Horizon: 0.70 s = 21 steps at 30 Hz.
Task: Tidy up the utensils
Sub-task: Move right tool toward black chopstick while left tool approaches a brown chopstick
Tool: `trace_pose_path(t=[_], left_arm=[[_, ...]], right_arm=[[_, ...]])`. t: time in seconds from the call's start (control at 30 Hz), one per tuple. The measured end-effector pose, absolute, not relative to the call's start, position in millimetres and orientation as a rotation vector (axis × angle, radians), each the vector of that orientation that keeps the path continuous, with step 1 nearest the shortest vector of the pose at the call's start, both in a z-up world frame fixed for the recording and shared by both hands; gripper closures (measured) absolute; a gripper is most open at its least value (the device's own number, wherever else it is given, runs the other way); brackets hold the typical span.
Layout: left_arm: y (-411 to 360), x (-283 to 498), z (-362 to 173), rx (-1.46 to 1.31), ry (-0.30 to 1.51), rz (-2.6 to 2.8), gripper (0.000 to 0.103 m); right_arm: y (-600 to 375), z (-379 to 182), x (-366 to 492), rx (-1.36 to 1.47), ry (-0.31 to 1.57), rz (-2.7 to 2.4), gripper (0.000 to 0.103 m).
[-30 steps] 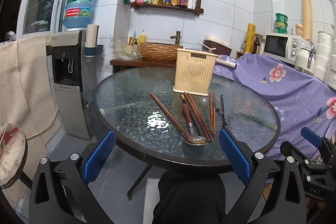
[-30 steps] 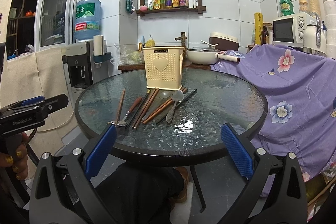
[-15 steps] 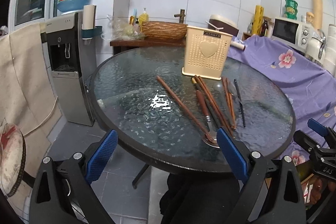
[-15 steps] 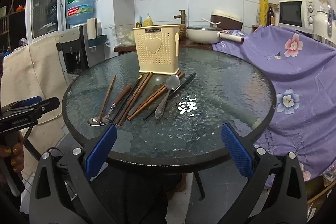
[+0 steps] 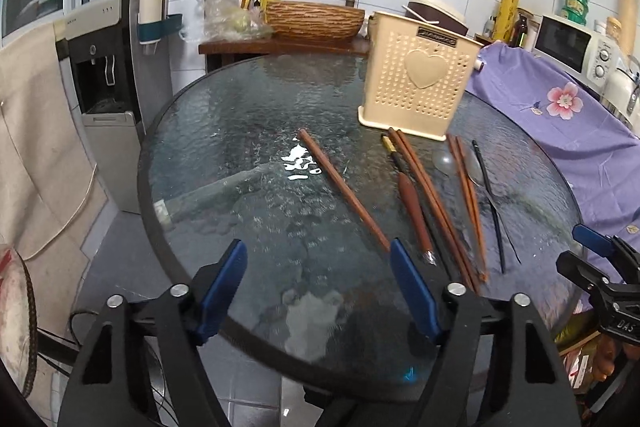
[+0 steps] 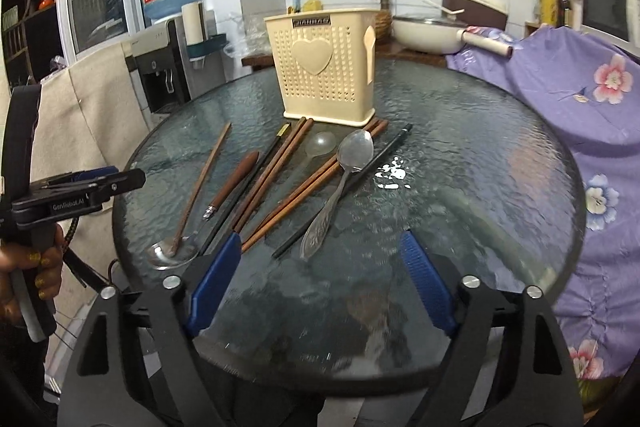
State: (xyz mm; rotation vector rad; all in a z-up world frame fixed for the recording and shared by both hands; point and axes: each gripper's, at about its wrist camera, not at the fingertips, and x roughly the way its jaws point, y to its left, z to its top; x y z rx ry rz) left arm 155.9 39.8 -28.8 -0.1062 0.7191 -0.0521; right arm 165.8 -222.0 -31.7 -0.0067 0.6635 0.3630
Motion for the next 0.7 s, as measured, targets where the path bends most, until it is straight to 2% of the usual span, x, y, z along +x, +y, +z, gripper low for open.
trace_pose_path(t=[0.1, 0.27, 0.43, 0.7], left_arm=[[42.8, 168.2, -32.4, -0.118, 0.749, -0.058, 0.036], [46.5, 186.9, -36.4, -0.119, 0.781, -0.053, 0.036], [50.9, 207.2, -36.1, -0.129, 0.805, -0.048, 0.037], [41.3, 242.2, -32.8, -0.110, 0.832, -0.041, 0.041]], right_arm=[[-219.4, -32.3, 185.4, 0.005, 0.697, 0.392, 0.031], [-218.1, -35.9, 208.5, 0.010, 0.739, 0.419, 0.033], [-224.6, -41.7, 235.3, 0.048, 0.808, 0.380, 0.041], [-234.1, -41.5, 292.1, 0.125, 0.893, 0.293, 0.062]])
